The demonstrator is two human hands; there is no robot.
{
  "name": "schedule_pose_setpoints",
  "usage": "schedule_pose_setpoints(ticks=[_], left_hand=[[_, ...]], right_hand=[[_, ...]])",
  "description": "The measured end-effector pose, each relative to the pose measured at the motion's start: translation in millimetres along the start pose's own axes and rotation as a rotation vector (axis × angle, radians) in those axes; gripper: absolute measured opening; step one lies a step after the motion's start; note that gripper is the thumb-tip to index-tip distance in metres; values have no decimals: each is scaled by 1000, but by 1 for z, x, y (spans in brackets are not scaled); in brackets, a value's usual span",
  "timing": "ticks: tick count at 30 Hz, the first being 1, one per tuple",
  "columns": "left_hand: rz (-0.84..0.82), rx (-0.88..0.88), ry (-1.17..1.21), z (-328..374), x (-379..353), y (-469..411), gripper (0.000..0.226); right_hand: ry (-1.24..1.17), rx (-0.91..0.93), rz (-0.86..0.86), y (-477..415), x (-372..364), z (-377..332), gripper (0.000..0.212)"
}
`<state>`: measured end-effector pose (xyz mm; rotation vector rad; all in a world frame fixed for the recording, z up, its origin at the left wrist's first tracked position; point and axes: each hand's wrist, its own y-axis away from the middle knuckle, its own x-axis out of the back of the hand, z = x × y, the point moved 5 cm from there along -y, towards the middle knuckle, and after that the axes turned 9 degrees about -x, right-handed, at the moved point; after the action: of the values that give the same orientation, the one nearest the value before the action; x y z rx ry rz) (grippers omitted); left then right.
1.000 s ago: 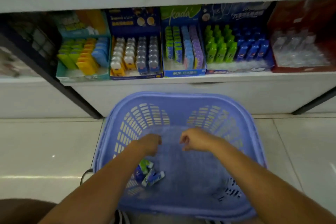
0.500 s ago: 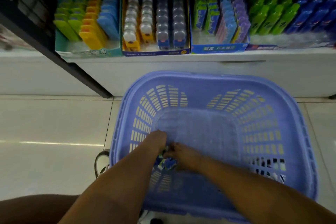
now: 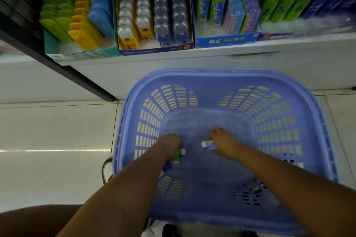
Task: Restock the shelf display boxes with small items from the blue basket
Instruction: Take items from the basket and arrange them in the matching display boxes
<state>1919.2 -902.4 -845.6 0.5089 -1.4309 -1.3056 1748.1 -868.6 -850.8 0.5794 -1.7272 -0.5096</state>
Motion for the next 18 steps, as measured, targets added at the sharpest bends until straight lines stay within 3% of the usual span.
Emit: schedule_pose_setpoints(ticks=[3,7,9,11,13,18], left_hand=[[106,-63,22,3,-3,-2,33],[229,-106,236,8,0,5,39],[301,-149,543,16,10,12,33],[262,-225,987,31,21,19,10],[227,-311,1366,49,35,23,17],[354,-406,2063,70,73,51,13]], right_hand=[[-182,-184,-140,12,21,29,42],[-375,-196,-228,29,49,35,42],[-574,-184,-158,37,65,34,40],[-824,-174,-110,48,81,30,38],[-1006,-136,-44,59,97,25,34],[-1090,-12,146,83,133,19,26]])
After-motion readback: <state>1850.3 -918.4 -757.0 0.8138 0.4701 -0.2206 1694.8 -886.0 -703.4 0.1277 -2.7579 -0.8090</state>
